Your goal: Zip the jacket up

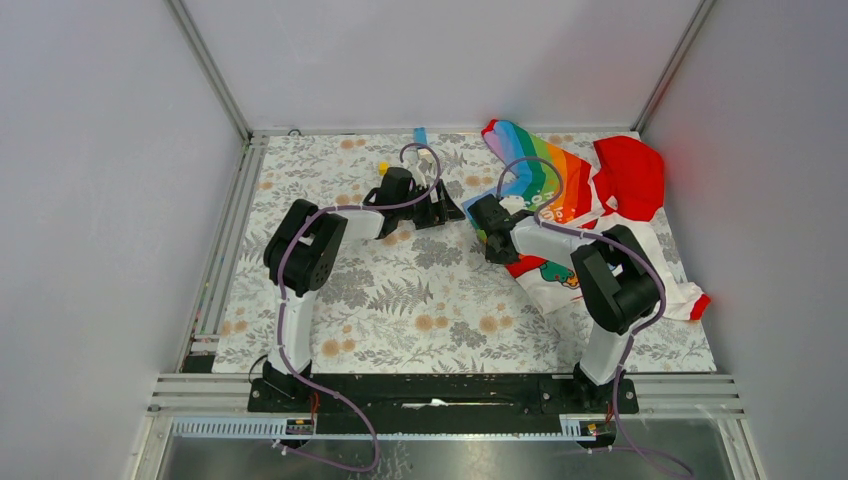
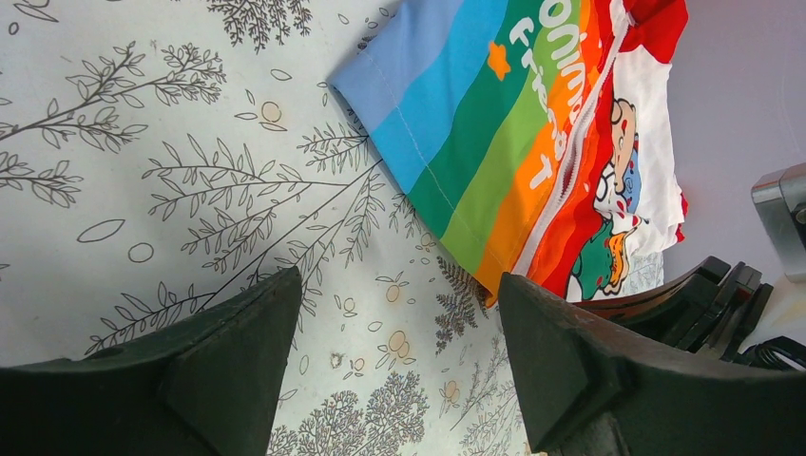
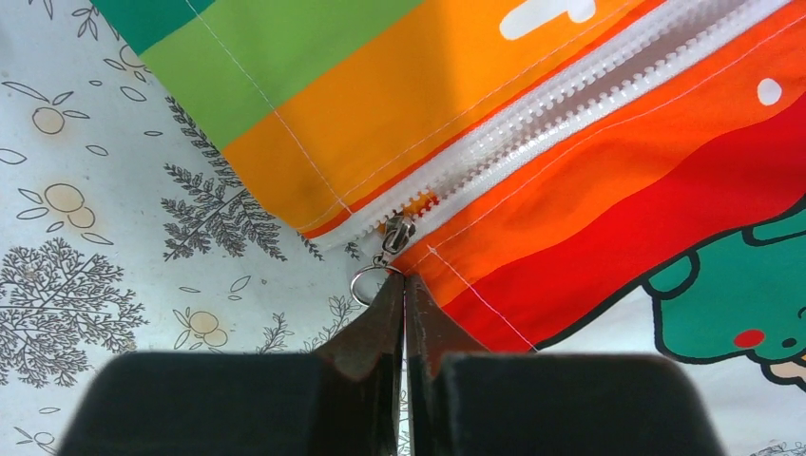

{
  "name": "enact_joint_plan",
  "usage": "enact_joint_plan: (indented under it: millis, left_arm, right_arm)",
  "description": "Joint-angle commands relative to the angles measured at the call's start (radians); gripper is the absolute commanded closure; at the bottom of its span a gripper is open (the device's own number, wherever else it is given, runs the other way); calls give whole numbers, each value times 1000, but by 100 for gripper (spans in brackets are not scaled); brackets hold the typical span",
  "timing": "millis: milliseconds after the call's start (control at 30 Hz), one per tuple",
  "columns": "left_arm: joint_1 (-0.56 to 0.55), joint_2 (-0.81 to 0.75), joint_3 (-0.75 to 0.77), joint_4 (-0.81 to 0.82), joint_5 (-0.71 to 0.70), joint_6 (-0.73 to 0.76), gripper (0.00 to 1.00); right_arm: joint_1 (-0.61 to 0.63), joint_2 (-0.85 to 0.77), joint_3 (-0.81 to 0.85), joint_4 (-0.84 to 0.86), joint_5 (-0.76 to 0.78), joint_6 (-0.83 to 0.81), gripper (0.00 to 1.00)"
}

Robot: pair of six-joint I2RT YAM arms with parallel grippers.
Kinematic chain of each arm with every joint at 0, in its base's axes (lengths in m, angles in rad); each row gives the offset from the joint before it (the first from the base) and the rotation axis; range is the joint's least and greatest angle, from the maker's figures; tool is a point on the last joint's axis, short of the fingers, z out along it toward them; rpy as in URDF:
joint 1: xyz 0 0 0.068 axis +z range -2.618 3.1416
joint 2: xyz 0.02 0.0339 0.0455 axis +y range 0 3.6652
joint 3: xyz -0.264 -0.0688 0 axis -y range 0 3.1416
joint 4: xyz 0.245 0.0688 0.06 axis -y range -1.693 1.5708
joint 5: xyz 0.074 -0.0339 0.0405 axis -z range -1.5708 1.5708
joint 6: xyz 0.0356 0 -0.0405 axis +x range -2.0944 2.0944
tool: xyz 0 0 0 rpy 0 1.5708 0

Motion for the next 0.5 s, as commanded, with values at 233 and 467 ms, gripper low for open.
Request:
enact_joint_plan:
  millis: [233,467]
  left_arm:
    - [6,-34,3,62,16,-2,18]
    - [6,-29,5,62,17,-5,18]
  right_arm:
    - [5,-50,81,-86,23,-49,100]
    - [3,-79,84,-123,78,-93,100]
